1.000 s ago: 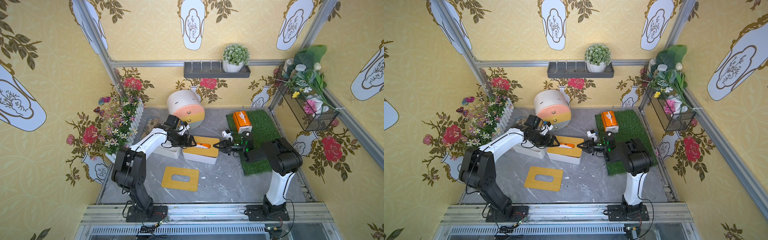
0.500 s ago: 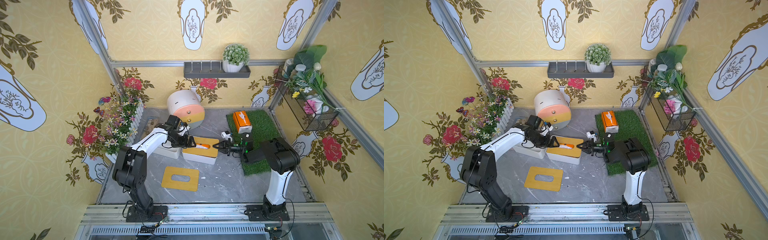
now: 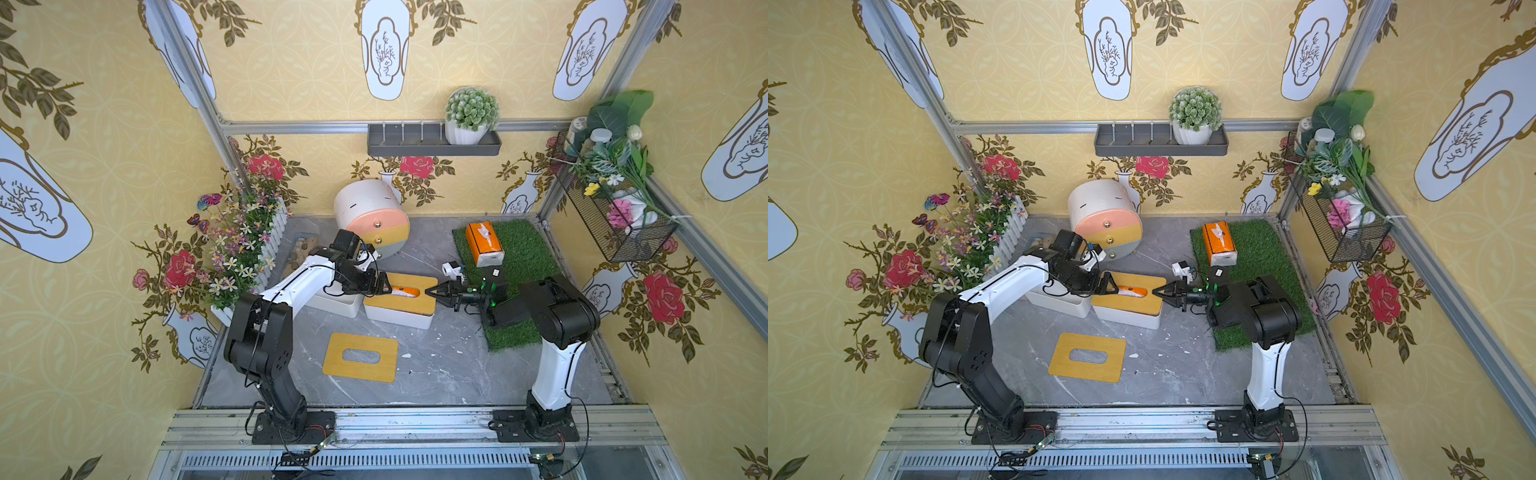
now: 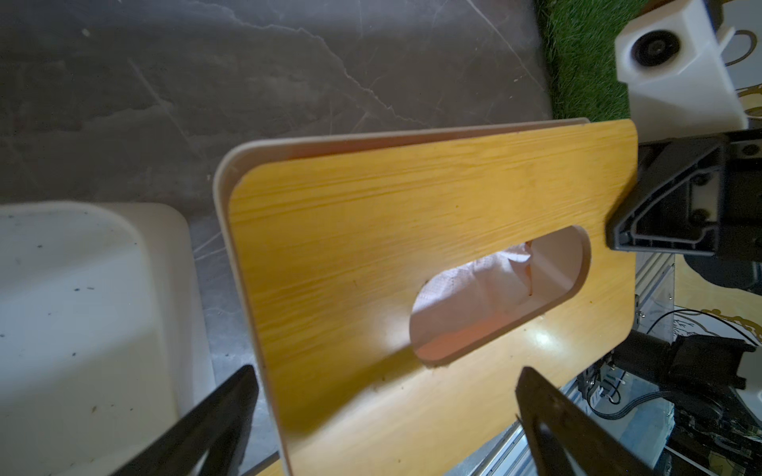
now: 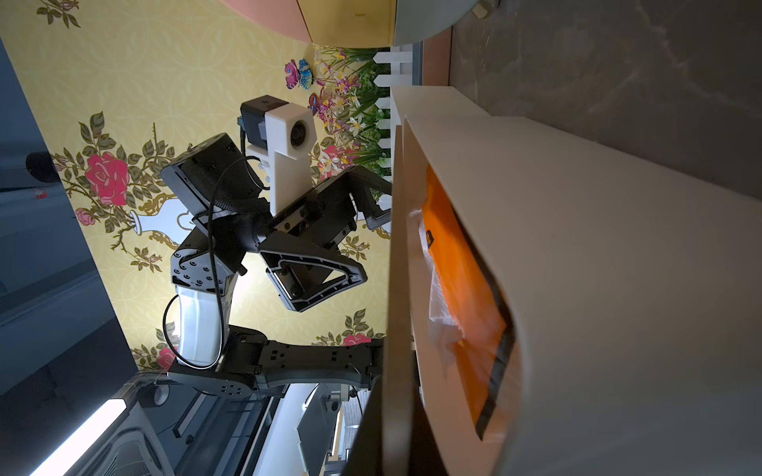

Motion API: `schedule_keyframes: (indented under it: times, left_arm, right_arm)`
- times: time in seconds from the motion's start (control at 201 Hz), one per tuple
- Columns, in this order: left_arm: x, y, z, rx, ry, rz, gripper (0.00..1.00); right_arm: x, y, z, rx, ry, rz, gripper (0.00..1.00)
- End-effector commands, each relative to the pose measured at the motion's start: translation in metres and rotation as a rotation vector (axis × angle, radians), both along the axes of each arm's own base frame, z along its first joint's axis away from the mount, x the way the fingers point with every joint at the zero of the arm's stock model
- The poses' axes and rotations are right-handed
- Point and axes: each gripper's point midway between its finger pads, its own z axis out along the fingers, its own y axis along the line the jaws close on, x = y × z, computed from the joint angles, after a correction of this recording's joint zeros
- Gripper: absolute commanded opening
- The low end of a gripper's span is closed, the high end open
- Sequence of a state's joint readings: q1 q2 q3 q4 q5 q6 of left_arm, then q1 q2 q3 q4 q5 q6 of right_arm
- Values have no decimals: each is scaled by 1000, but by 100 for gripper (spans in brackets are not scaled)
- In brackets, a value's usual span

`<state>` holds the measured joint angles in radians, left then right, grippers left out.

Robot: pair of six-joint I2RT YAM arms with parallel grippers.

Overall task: Put the tissue paper into the tissue box
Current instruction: Close the box lid on the tissue box.

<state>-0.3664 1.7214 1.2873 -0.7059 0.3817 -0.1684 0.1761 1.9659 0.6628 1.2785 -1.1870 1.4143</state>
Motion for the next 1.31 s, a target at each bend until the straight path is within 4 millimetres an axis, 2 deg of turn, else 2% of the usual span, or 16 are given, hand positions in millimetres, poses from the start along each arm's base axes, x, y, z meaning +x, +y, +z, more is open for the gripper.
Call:
schedule_keyframes:
  times: [0.0, 0.334, 0.632, 1.05, 1.304]
  left_arm:
    - [-2, 1, -1, 7, 8, -5, 100]
    - [-3, 2, -2, 13, 12, -4, 100]
    - [-2, 3, -3, 17, 13, 0, 100]
    - [-2, 3, -4, 19, 16, 2, 100]
    - [-2, 4, -4, 23, 17, 3, 100]
  right_arm:
    - [-1, 2, 14, 15, -74, 15, 0]
    - [6, 0, 16, 13, -82, -5, 0]
    - [11, -4, 10, -1, -77, -23, 0]
    - [8, 3, 4, -6, -75, -1, 0]
    - [6, -2, 5, -7, -74, -6, 0]
